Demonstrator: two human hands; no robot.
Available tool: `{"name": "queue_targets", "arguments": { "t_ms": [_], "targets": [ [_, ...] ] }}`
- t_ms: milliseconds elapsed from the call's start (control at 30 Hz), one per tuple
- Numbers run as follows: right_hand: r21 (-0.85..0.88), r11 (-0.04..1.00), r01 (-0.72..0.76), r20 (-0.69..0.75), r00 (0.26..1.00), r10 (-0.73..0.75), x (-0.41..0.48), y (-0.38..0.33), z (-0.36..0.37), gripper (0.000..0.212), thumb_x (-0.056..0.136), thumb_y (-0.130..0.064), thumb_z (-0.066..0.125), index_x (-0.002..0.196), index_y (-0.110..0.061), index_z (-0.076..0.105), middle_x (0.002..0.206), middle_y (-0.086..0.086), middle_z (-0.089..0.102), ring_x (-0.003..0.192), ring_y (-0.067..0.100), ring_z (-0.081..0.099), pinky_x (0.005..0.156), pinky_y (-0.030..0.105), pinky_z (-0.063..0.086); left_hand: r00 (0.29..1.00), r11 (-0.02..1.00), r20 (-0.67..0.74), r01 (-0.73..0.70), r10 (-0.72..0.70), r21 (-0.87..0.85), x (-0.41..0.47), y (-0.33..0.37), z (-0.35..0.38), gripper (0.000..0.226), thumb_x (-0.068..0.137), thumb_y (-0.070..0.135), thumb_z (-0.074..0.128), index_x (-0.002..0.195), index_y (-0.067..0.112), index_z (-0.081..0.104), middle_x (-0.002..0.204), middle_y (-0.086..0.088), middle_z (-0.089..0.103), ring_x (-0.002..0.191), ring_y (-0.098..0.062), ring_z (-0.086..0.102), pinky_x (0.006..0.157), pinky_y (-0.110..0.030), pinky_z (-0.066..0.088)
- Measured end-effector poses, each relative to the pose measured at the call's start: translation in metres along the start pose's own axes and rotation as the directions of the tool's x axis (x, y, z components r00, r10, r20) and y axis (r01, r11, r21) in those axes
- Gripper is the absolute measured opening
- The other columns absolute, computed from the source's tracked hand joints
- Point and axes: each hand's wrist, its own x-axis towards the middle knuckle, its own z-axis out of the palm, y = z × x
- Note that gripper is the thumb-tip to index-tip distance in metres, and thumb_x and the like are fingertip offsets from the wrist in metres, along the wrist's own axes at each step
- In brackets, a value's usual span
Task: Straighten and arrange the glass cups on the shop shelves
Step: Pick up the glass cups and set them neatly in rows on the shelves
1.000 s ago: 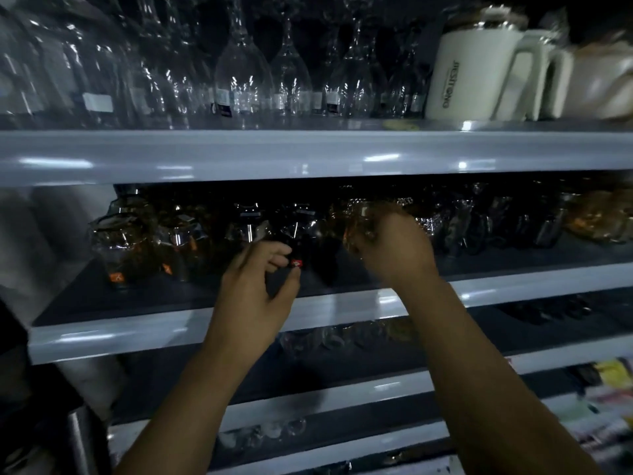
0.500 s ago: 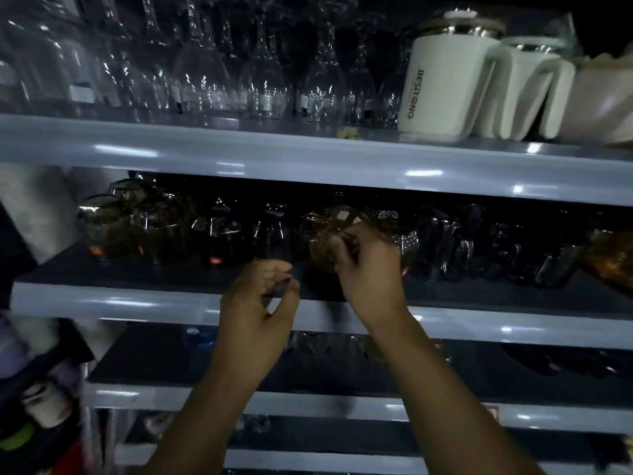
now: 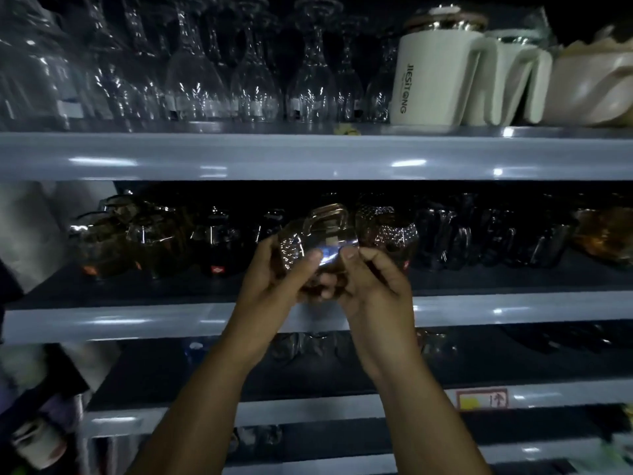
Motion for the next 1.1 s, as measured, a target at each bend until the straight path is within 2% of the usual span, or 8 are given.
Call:
{"name": "queue_targets", "arguments": {
  "t_ms": [133, 267, 367, 467, 700, 900, 1000, 1100],
  "targets": [
    [-0.165, 0.986, -0.032, 0.125, 0.991, 0.053, -0.006, -0.002, -0.012, 0.010, 0.098, -0.004, 0.059, 0.103, -0.001, 0.068, 0.091, 0.018, 0.071, 0.078, 0.031, 0.065, 0.070, 0.036, 0.056, 1.000, 0.999, -0.012, 0.016, -0.017, -0.045, 0.003, 0.007, -0.012, 0.055, 0.081, 0.032, 0.083, 0.129, 0.021, 0.060, 0.119, -0.009, 0.072, 0.108, -0.031, 0.070, 0.085, -0.048, 0.057],
    [-0.354, 0.935, 0.014, 0.070, 0.997, 0.012, 0.009, -0.022, -0.040, 0.037, 0.089, 0.014, 0.054, 0.113, -0.008, 0.070, 0.113, 0.012, 0.072, 0.095, 0.036, 0.069, 0.074, 0.036, 0.057, 0.987, 0.984, 0.150, -0.078, 0.054, 0.161, 0.008, 0.030, -0.035, 0.065, 0.069, 0.018, 0.083, 0.129, 0.028, 0.058, 0.113, 0.000, 0.072, 0.094, -0.027, 0.073, 0.072, -0.038, 0.061],
    [-0.454, 0.890, 0.049, 0.154, 0.988, 0.024, 0.024, -0.041, -0.046, 0.031, 0.095, -0.001, 0.060, 0.122, -0.014, 0.069, 0.122, 0.003, 0.072, 0.112, 0.028, 0.068, 0.091, 0.036, 0.057, 0.936, 0.944, 0.351, -0.123, 0.007, 0.306, 0.018, 0.045, -0.051, 0.074, 0.065, 0.016, 0.090, 0.129, 0.035, 0.060, 0.124, 0.007, 0.067, 0.117, -0.018, 0.066, 0.091, -0.038, 0.058],
    [-0.567, 0.824, 0.023, 0.357, 0.908, 0.220, 0.033, -0.051, -0.037, 0.043, 0.086, -0.020, 0.070, 0.128, -0.014, 0.066, 0.122, 0.005, 0.073, 0.114, 0.019, 0.069, 0.097, 0.033, 0.054, 0.868, 0.910, 0.490, -0.141, -0.076, 0.391, 0.025, 0.052, -0.056, 0.079, 0.069, 0.004, 0.088, 0.136, 0.032, 0.057, 0.132, 0.003, 0.064, 0.126, -0.018, 0.060, 0.103, -0.040, 0.051],
    [-0.681, 0.733, -0.003, 0.462, 0.774, 0.433, 0.043, -0.055, -0.036, 0.059, 0.081, -0.011, 0.074, 0.137, -0.015, 0.058, 0.118, 0.002, 0.074, 0.113, 0.016, 0.068, 0.096, 0.029, 0.051, 0.787, 0.901, 0.606, -0.173, -0.116, 0.398, 0.039, 0.055, -0.047, 0.090, 0.072, -0.004, 0.084, 0.149, 0.026, 0.046, 0.141, 0.001, 0.060, 0.132, -0.019, 0.056, 0.107, -0.040, 0.049],
    [-0.622, 0.780, 0.073, 0.383, 0.897, 0.222, 0.032, -0.048, -0.036, 0.052, 0.081, -0.018, 0.077, 0.131, -0.018, 0.061, 0.124, 0.001, 0.072, 0.118, 0.021, 0.066, 0.102, 0.037, 0.053, 0.929, 0.969, 0.361, -0.157, 0.080, 0.190, 0.041, 0.039, -0.047, 0.075, 0.072, 0.004, 0.079, 0.140, 0.023, 0.053, 0.141, 0.003, 0.060, 0.120, -0.024, 0.065, 0.097, -0.036, 0.056],
    [-0.637, 0.764, 0.108, 0.243, 0.968, 0.065, 0.027, -0.030, -0.028, 0.050, 0.084, -0.025, 0.078, 0.130, -0.025, 0.059, 0.120, -0.012, 0.073, 0.114, 0.002, 0.065, 0.102, 0.029, 0.049, 0.977, 0.940, 0.093, -0.211, 0.193, 0.269, 0.034, 0.026, -0.045, 0.044, 0.091, -0.010, 0.062, 0.123, 0.021, 0.065, 0.121, 0.000, 0.072, 0.113, -0.018, 0.069, 0.097, -0.028, 0.055],
    [-0.673, 0.728, 0.132, 0.104, 0.991, -0.083, 0.032, -0.004, -0.027, 0.055, 0.084, -0.026, 0.082, 0.131, -0.030, 0.054, 0.118, -0.009, 0.072, 0.109, 0.002, 0.067, 0.102, 0.034, 0.052, 0.932, 0.878, -0.191, -0.202, 0.308, 0.434, 0.025, 0.015, -0.034, 0.043, 0.092, -0.008, 0.049, 0.103, 0.028, 0.070, 0.102, 0.007, 0.072, 0.093, -0.011, 0.070, 0.084, -0.027, 0.057]
  ]
}}
